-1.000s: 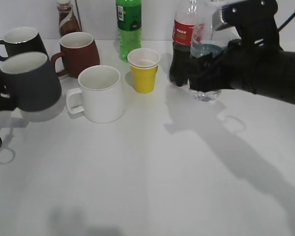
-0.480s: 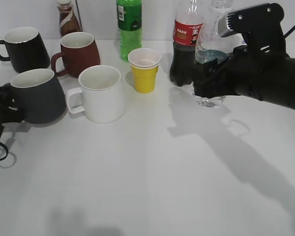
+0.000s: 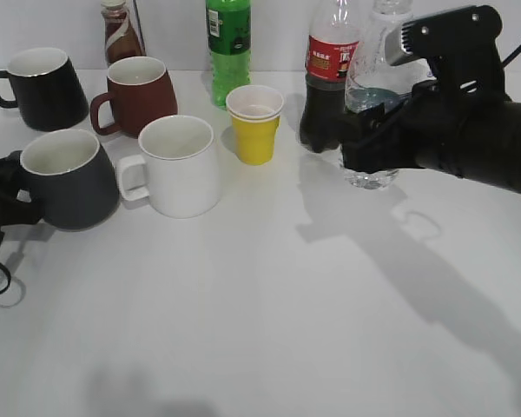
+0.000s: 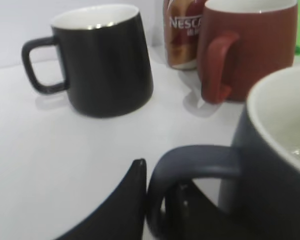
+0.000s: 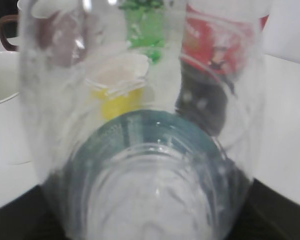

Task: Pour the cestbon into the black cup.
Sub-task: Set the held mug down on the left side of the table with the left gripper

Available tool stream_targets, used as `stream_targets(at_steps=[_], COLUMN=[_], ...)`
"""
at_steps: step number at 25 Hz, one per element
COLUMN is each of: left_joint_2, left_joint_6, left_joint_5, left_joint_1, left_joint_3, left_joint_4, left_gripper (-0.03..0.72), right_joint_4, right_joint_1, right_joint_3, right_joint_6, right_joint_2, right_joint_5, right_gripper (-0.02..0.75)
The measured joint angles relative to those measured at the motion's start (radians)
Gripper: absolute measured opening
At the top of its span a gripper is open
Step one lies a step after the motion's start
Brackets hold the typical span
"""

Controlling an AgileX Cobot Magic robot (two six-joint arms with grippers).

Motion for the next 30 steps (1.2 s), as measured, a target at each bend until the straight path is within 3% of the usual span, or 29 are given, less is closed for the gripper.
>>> stream_targets(at_steps=[13, 20, 30], left_joint_2=[-0.074, -0.173, -0.438], left_joint_6=[-0.004, -0.005, -0.005], left_joint_5=[-0.013, 0.015, 0.246], left_joint_1=[0.000, 0.000, 0.000], left_joint_3=[0.071, 0.128, 0.140], left_joint_4=[0.004, 0.005, 0.011], left_gripper=[0.234, 0.241, 0.241], right_joint_4=[0.015, 0.019, -0.175], right_joint_1=[-0.005, -0.117, -0.146], right_joint_3=[0.000, 0.032, 0.079], right_joint_6=[0.000, 0.035, 0.114], right_joint_2=[0.000, 0.012, 0.243], right_joint_5=[-0.001, -0.090, -0.389], right_gripper=[0.462, 0.462, 0.462])
